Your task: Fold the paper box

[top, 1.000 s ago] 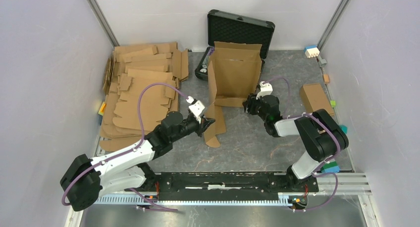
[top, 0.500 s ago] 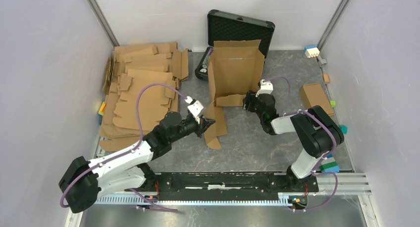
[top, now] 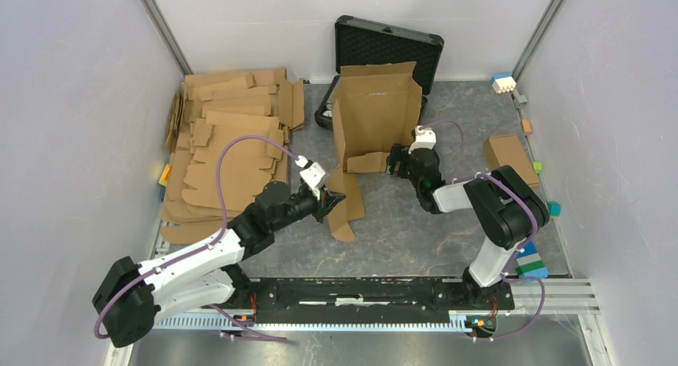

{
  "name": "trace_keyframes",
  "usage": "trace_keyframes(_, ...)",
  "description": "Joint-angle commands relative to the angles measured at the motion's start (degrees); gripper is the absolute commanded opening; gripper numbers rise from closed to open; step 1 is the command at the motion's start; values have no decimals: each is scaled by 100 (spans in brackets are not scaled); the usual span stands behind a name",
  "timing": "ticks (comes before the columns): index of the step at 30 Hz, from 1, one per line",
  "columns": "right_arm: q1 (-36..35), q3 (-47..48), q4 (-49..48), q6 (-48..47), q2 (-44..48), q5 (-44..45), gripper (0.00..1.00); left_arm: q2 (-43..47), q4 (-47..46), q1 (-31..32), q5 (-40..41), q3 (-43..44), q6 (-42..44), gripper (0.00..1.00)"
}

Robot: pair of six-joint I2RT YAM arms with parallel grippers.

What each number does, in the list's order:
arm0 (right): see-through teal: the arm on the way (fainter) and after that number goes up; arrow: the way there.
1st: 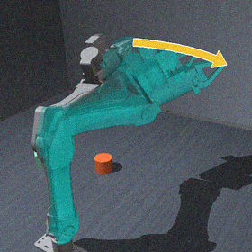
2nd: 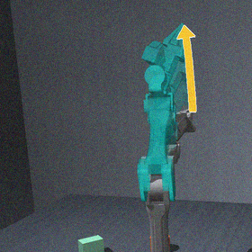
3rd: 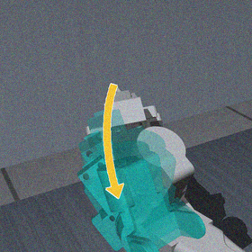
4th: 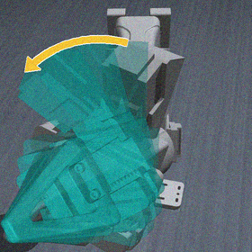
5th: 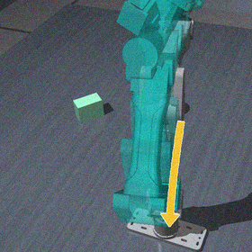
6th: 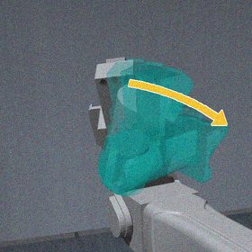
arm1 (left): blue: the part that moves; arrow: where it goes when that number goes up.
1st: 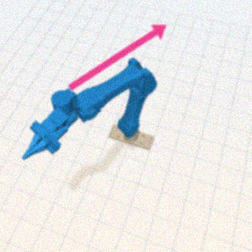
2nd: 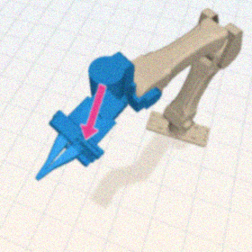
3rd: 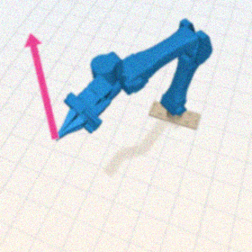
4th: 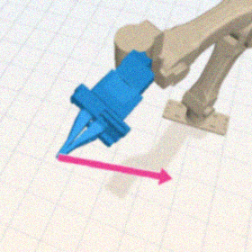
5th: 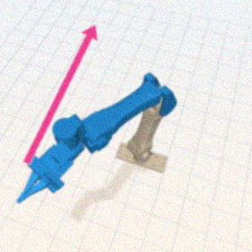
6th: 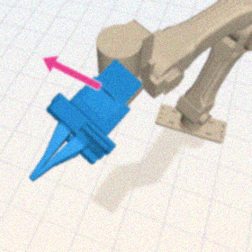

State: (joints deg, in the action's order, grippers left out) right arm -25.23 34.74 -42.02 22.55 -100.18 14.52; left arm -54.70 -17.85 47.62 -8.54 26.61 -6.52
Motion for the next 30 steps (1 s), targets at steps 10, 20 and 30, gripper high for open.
trace_keyframes(10,-99,-327,-237,-499,674,-37,98,-42,124,2,87,-24,-288,9)
trace_keyframes(20,-100,-205,-420,-548,475,-1411,98,-118,109,6,64,9,-306,9)
trace_keyframes(30,-349,-61,-205,-439,388,-1069,98,-320,-312,11,-689,49,-472,9)
